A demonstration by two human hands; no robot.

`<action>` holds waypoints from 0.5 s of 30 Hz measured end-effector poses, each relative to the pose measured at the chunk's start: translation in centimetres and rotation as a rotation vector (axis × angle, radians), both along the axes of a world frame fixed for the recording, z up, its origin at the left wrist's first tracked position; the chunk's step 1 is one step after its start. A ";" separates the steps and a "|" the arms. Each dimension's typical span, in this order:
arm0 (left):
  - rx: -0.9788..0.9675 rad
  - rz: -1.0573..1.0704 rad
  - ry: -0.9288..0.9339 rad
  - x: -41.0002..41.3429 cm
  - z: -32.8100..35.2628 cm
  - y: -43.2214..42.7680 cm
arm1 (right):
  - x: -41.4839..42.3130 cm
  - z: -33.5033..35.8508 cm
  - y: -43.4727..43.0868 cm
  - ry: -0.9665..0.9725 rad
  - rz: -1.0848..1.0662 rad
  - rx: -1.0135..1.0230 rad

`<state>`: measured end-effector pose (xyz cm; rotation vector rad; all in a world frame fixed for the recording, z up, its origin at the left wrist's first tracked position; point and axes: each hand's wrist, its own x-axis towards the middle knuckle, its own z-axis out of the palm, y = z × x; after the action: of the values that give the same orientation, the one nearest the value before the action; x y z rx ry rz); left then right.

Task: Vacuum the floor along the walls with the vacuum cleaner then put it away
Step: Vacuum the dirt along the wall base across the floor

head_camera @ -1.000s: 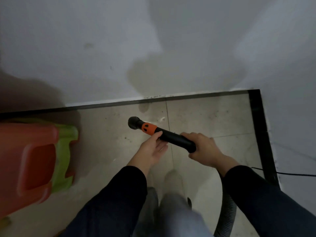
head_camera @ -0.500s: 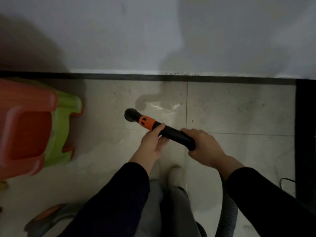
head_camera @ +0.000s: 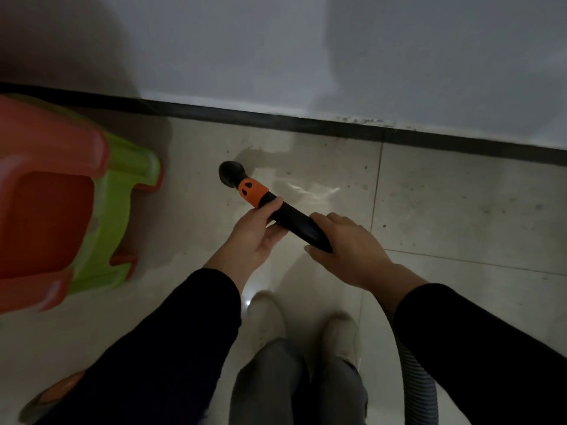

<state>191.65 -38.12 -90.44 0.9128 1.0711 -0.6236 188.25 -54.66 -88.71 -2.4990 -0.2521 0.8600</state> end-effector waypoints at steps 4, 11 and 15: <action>-0.030 -0.034 -0.053 2.7 -0.4 2.4 | 2.7 -0.7 2.7 -0.043 0.006 0.004; 0.037 0.023 -0.074 6.4 -3.2 5.8 | 6.5 -3.7 6.6 -0.148 0.004 0.041; 0.057 0.064 -0.111 7.9 -4.7 7.2 | 8.5 -5.4 7.8 -0.182 0.025 0.054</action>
<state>199.54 -30.91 -95.16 0.9485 1.0187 -0.4862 196.70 -46.89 -94.08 -2.5295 -0.3626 0.6265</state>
